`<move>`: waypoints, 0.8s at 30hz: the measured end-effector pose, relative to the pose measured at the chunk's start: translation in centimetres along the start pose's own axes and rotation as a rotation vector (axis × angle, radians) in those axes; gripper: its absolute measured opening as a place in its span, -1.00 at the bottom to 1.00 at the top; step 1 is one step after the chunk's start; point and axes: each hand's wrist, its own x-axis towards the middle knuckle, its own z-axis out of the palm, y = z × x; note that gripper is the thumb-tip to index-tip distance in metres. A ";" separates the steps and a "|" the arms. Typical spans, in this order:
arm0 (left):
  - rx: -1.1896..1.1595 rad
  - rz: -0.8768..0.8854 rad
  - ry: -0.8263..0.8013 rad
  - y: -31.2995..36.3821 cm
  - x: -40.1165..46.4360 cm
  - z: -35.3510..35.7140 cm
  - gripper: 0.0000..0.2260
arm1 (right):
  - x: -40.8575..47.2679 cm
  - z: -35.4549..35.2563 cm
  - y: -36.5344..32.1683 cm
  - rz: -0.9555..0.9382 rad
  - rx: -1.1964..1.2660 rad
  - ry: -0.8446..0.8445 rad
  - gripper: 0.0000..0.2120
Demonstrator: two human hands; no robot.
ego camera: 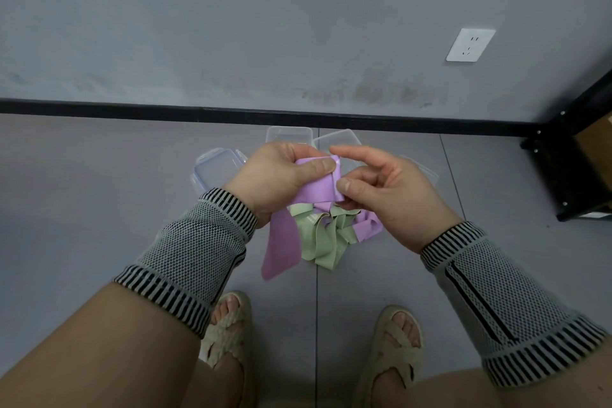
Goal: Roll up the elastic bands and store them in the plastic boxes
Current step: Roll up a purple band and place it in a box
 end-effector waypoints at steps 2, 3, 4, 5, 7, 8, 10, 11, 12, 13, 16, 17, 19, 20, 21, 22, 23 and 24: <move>0.037 0.000 -0.004 0.0 0.0 0.0 -0.91 | 0.1 0.0 0.0 -0.004 -0.003 0.009 -0.65; 0.053 -0.002 -0.005 0.0 0.0 0.0 -0.91 | 0.1 0.0 0.0 -0.008 -0.004 0.019 -0.66; 0.070 -0.004 -0.005 0.1 0.0 0.0 -0.91 | 0.2 -0.1 0.1 -0.012 -0.007 0.031 -0.67; 0.096 -0.002 -0.006 0.1 0.0 0.0 -0.89 | 0.2 -0.2 0.1 -0.018 -0.016 0.045 -0.68; 0.182 0.015 0.010 0.1 0.0 -0.3 -0.86 | 0.2 -0.5 0.1 -0.028 -0.051 0.070 -0.68; 0.219 0.027 0.022 0.1 0.0 -0.5 -0.86 | 0.2 -0.6 0.1 -0.032 -0.070 0.080 -0.68; 0.260 0.064 0.039 0.2 -0.1 -0.6 -0.88 | 0.2 -0.6 0.1 -0.035 -0.104 0.090 -0.68; 0.274 0.087 0.047 0.2 -0.1 -0.5 -0.88 | 0.2 -0.6 0.1 -0.032 -0.118 0.090 -0.68; 0.292 0.104 0.060 0.2 -0.1 -0.4 -0.89 | 0.3 -0.5 0.1 -0.029 -0.134 0.088 -0.68; 0.311 0.116 0.080 0.3 0.0 -0.2 -0.89 | 0.3 -0.3 0.1 -0.029 -0.156 0.087 -0.68; 0.329 0.118 0.127 0.4 -0.1 0.4 -0.87 | 0.4 0.1 0.3 -0.035 -0.207 0.090 -0.69; 0.304 0.110 0.126 0.5 -0.1 0.6 -0.83 | 0.4 0.2 0.4 -0.039 -0.225 0.098 -0.69; 0.244 0.087 0.125 0.4 -0.1 0.9 -0.80 | 0.5 0.4 0.6 -0.058 -0.285 0.118 -0.70; 0.222 0.075 0.128 0.3 -0.1 1.0 -0.82 | 0.6 0.5 0.7 -0.069 -0.320 0.128 -0.71; 0.200 0.062 0.128 0.3 -0.1 1.0 -0.84 | 0.6 0.6 0.8 -0.076 -0.347 0.137 -0.71; 0.178 0.050 0.126 0.3 -0.1 1.0 -0.87 | 0.6 0.7 0.9 -0.081 -0.363 0.141 -0.71; 0.152 0.038 0.125 0.3 -0.1 0.9 -0.88 | 0.6 0.7 0.9 -0.082 -0.361 0.139 -0.71; 0.123 0.024 0.124 0.4 -0.1 0.8 -0.89 | 0.6 0.8 0.8 -0.081 -0.338 0.133 -0.70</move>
